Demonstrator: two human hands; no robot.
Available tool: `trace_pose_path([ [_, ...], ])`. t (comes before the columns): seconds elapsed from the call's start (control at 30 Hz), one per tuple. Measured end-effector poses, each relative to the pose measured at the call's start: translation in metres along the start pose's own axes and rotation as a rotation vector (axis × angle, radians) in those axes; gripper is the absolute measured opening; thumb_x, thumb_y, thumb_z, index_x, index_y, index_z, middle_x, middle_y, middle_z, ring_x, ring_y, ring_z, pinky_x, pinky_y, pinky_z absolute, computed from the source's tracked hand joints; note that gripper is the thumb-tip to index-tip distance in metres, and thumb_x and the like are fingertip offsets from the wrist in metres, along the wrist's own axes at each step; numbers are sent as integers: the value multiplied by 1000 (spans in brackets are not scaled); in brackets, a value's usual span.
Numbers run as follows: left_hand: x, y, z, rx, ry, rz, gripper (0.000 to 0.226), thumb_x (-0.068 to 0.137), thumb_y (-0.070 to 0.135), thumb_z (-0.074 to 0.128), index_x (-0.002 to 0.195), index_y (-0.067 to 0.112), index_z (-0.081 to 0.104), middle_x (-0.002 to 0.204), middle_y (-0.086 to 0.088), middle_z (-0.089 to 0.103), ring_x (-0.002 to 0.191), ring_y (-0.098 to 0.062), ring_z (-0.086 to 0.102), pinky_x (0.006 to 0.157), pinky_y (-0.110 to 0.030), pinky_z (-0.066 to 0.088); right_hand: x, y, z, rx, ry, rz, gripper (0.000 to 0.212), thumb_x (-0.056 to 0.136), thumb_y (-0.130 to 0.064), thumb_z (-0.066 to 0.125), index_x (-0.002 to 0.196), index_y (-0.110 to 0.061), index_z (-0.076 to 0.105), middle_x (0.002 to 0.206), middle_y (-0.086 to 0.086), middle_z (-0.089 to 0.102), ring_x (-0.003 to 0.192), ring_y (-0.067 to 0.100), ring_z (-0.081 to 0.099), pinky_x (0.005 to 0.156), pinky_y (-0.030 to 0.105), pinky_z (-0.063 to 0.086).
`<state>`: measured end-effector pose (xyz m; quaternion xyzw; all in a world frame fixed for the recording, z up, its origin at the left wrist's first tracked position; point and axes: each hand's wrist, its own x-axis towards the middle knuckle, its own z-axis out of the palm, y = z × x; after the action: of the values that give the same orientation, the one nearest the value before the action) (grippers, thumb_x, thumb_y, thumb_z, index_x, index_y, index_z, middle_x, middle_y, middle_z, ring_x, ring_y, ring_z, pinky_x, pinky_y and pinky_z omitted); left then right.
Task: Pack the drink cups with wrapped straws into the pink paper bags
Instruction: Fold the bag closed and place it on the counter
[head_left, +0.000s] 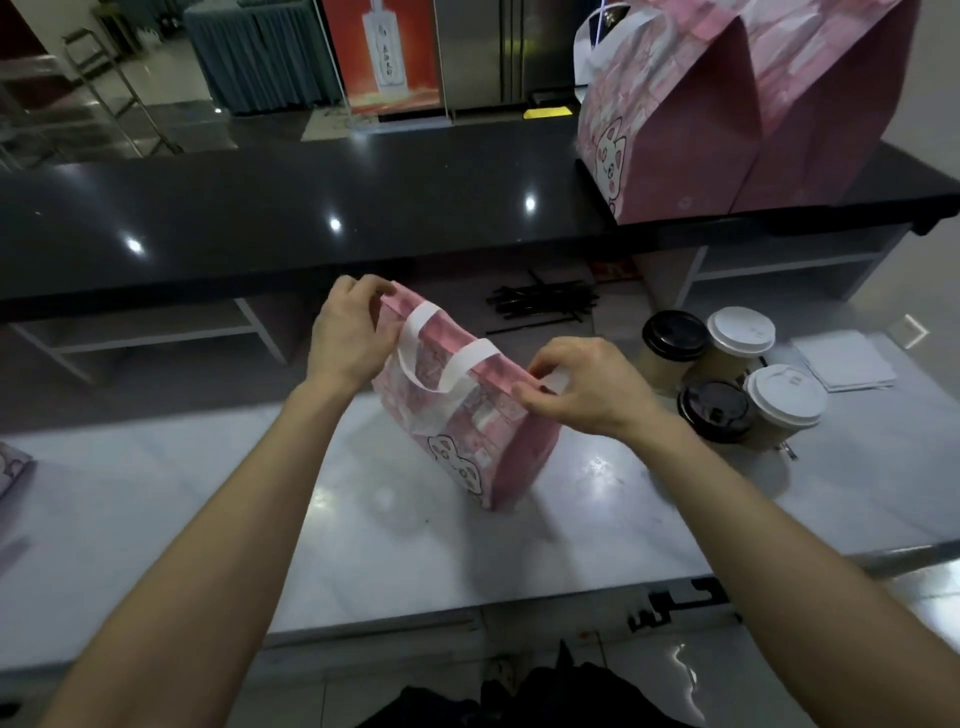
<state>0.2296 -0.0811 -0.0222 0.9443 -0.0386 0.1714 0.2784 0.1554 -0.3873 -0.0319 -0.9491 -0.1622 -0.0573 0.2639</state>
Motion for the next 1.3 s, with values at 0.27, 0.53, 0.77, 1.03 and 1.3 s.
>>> trace_pose_path([
  [0.27, -79, 0, 1, -134, -18, -161, 31, 107, 19, 66, 138, 21, 62, 116, 2, 69, 102, -15, 67, 96, -36, 59, -22, -34, 20, -105, 77, -102, 54, 99, -61, 54, 71, -15, 60, 77, -2, 61, 70, 23, 60, 69, 42, 55],
  [0.53, -172, -6, 18, -448, -459, -370, 125, 62, 45, 83, 170, 43, 21, 171, 9, 35, 153, -13, 39, 114, -46, 50, -69, 31, 61, 281, -216, 183, 144, 56, -97, 80, 170, -44, 11, 177, -11, 15, 161, 22, 28, 126, 53, 35],
  [0.77, -170, -3, 54, -457, -487, -352, 149, 62, 38, 105, 167, 63, 2, 151, 43, 35, 153, -17, 43, 111, -38, 52, -68, 30, 92, 346, -257, 196, 173, 46, -74, 101, 169, -42, -16, 178, 0, 7, 161, 32, 28, 123, 57, 42],
  [1.03, -180, -3, 63, -280, -453, -182, 119, 91, 42, 89, 169, 58, 1, 153, -1, 64, 131, -32, 65, 103, -41, 55, -78, 25, 104, 317, -201, 138, 141, 79, -41, 93, 172, -37, -14, 177, 1, 20, 154, 30, 40, 118, 51, 46],
  [1.3, -175, 27, 5, -336, -428, -9, 121, 78, 64, 81, 168, 61, 0, 158, -2, 58, 137, -30, 61, 105, -45, 56, -87, -19, 51, 358, -88, 167, 145, 66, -67, 93, 170, -48, -6, 166, -2, 38, 144, 25, 50, 107, 55, 57],
])
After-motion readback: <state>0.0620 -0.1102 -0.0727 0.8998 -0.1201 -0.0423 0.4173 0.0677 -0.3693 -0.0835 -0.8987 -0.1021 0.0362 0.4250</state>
